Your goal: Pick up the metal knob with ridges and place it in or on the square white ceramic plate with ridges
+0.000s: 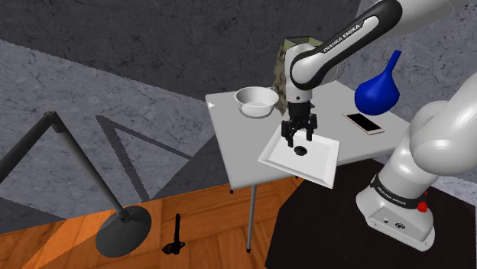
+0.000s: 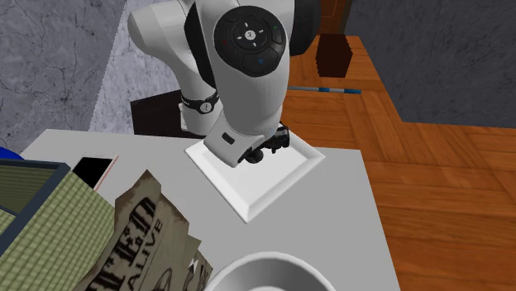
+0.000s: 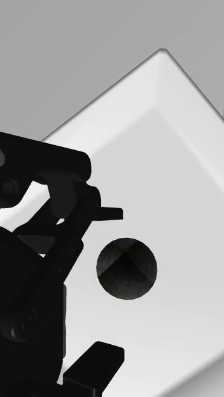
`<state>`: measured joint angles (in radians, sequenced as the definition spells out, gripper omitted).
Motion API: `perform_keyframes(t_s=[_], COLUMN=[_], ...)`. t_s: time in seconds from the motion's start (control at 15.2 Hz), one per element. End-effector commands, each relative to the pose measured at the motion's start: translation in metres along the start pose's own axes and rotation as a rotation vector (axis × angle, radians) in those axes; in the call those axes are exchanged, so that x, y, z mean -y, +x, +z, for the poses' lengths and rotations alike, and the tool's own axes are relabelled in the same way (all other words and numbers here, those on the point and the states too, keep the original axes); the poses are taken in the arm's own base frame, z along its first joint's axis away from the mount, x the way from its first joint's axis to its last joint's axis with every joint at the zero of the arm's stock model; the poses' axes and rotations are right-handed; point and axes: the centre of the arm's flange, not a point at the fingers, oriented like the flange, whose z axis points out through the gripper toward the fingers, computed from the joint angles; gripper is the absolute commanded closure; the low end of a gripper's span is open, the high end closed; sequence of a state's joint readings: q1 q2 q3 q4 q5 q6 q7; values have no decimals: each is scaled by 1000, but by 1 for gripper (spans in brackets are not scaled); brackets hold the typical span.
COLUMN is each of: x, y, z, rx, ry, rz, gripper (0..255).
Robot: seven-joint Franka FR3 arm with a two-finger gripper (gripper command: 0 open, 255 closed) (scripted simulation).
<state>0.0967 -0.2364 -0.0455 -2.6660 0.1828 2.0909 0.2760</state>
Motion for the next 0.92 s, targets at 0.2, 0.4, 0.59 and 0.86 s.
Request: perform_keyframes(t_s=[0.2, 0.4, 0.59, 0.86], x=[0, 0, 0, 0], y=[0, 0, 0, 0], z=[-26, -50, -50, -50], rx=[0, 0, 0, 0], ry=[0, 0, 0, 0], rz=[0, 0, 0, 0], gripper=[0, 0, 0, 0])
